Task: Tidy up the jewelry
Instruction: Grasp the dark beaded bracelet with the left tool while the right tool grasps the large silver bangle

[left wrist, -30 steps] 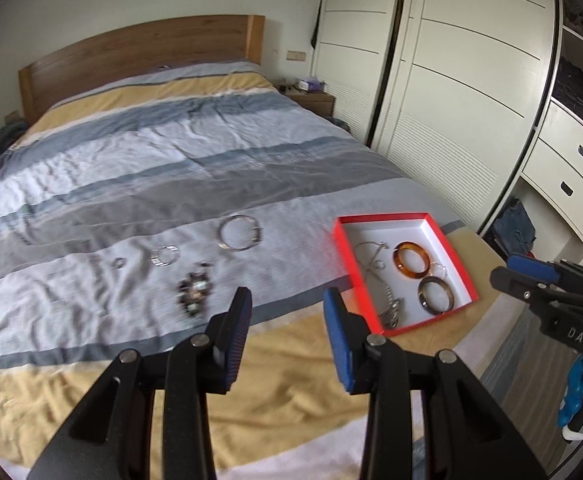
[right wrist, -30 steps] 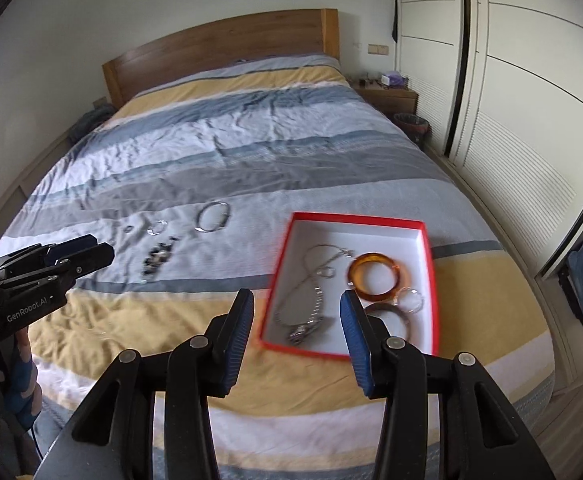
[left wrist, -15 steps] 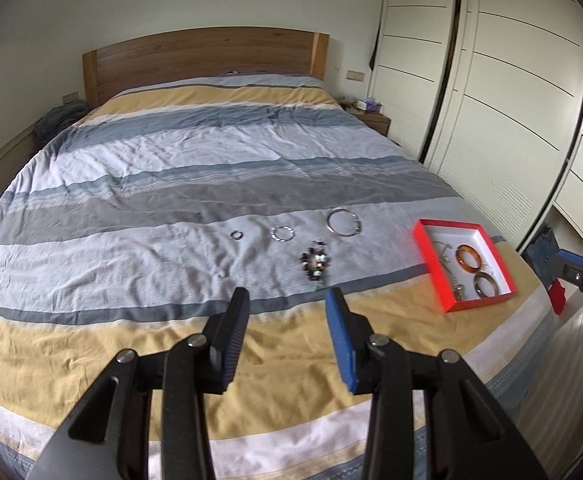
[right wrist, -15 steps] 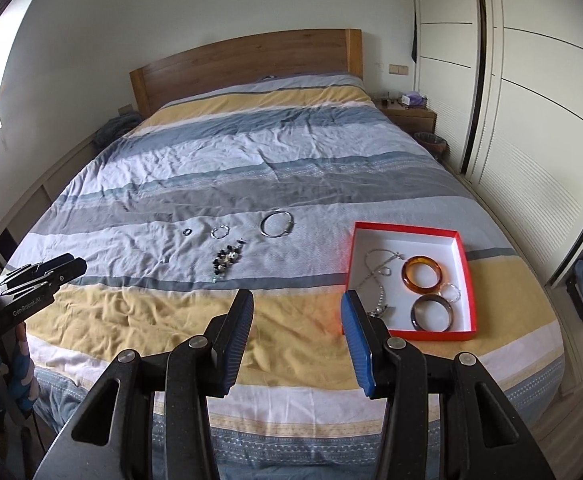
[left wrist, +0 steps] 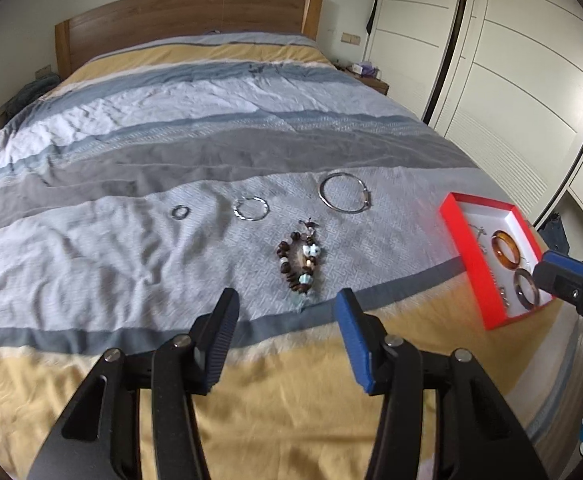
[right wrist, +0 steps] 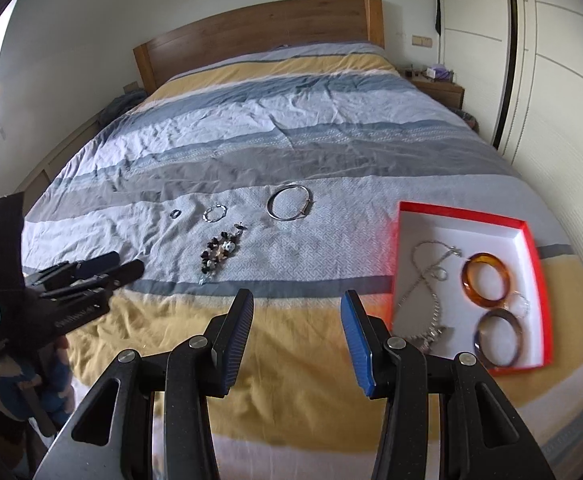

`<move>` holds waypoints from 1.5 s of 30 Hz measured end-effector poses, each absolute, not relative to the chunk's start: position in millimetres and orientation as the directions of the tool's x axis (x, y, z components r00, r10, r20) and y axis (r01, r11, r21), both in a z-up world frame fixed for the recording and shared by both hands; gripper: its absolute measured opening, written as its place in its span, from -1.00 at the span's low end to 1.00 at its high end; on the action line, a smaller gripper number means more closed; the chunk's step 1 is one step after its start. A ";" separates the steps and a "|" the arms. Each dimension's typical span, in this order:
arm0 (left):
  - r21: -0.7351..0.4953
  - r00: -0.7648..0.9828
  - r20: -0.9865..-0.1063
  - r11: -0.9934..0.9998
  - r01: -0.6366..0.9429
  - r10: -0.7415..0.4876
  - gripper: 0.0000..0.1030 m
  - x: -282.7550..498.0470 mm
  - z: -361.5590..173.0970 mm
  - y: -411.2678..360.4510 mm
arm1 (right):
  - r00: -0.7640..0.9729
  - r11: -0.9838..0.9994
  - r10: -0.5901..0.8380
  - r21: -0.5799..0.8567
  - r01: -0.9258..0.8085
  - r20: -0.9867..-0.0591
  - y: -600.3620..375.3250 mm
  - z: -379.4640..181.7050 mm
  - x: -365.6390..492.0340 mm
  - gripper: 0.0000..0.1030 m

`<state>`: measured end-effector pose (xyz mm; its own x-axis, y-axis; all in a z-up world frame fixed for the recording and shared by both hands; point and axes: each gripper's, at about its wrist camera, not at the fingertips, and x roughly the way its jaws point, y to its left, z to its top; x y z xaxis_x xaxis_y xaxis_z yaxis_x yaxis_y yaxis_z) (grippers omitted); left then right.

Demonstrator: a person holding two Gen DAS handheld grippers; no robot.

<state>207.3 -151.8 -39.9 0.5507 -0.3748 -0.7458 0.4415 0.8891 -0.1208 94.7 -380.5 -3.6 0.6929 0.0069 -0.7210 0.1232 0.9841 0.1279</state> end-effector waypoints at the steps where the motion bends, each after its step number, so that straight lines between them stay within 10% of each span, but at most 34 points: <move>1: -0.123 0.543 -0.750 0.886 0.447 -0.377 -0.06 216.4 -48.6 -158.3 | 0.692 0.984 0.013 0.134 0.121 -0.722 -382.5 -8.7 103.5 -0.12; 16: -0.166 0.489 -0.776 0.878 0.450 -0.397 -0.10 293.9 -126.6 -187.2 | 0.665 0.971 0.074 0.207 0.122 -0.743 -398.7 -89.9 240.8 -0.12; 21: -0.223 0.507 -0.753 0.887 0.404 -0.420 -0.67 306.5 -130.6 -173.2 | 0.668 0.968 0.072 0.214 0.133 -0.741 -401.3 -109.2 273.4 -0.12; 35: -0.260 0.531 -0.721 0.884 0.388 -0.445 -0.69 310.3 -128.8 -164.2 | 0.661 0.969 0.008 0.169 0.181 -0.750 -404.4 -132.3 319.7 -0.82; 45: -0.219 0.552 -0.722 0.895 0.389 -0.417 -0.80 296.6 -104.7 -167.7 | 0.678 0.973 -0.029 0.134 0.187 -0.734 -399.6 -104.5 280.7 -0.88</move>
